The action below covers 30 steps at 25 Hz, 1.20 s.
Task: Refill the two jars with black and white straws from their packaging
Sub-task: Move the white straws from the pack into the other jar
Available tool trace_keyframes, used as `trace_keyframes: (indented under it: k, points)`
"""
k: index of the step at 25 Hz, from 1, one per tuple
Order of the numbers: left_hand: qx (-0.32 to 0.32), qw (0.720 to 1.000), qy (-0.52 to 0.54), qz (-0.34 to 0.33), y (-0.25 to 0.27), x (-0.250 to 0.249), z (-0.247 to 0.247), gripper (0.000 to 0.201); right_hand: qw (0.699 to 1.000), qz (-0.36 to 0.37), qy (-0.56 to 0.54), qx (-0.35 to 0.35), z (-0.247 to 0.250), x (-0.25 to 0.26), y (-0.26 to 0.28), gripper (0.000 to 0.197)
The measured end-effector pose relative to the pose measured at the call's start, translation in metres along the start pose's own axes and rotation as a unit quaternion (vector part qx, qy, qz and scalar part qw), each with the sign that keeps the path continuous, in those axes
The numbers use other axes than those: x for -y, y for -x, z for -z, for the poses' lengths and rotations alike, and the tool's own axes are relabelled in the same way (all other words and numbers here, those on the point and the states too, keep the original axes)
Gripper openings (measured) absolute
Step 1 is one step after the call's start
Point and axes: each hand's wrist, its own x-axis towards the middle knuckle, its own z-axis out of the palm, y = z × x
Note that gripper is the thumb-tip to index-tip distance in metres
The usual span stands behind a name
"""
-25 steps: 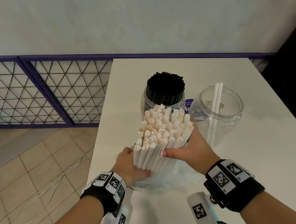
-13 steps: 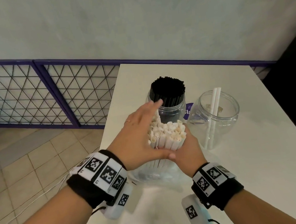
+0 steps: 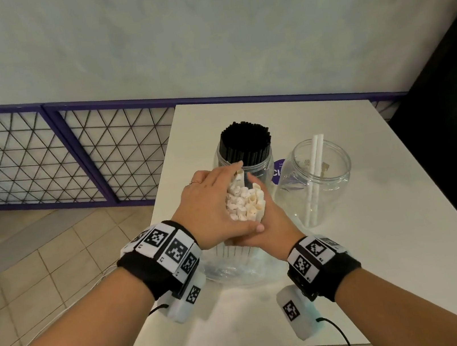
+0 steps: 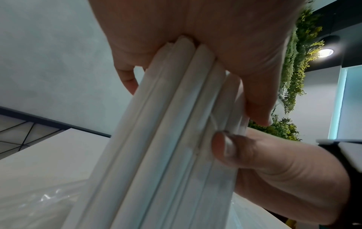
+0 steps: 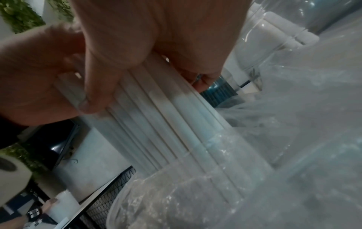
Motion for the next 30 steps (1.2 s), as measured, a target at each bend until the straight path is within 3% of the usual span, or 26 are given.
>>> trace_keyframes:
  k: [6, 10, 16, 22, 26, 30]
  points:
    - [-0.003, 1.0, -0.021, -0.001, -0.002, 0.002, 0.0, 0.094, 0.996, 0.05, 0.027, -0.066, -0.013, -0.001, -0.011, 0.083]
    - [-0.02, 0.999, 0.002, -0.034, -0.003, 0.009, 0.0, 0.075, 0.997, 0.004, -0.073, -0.03, 0.004, -0.009, -0.003, 0.087]
    - [0.014, 0.999, -0.031, -0.017, -0.004, 0.003, 0.005, 0.058, 0.995, -0.012, -0.065, -0.07, 0.018, -0.002, 0.0, 0.058]
    - [-0.032, 0.999, -0.018, -0.003, -0.001, -0.003, -0.001, 0.055, 0.99, 0.0, -0.087, -0.113, 0.015, 0.002, 0.002, 0.038]
    - [-0.042, 0.999, 0.007, -0.02, -0.003, -0.003, -0.004, 0.054, 0.994, 0.007, -0.072, -0.087, 0.013, 0.003, 0.0, 0.038]
    - [-0.061, 0.998, 0.005, -0.026, -0.005, 0.0, -0.007, 0.043, 0.992, 0.011, -0.092, -0.086, 0.026, 0.006, 0.0, 0.021]
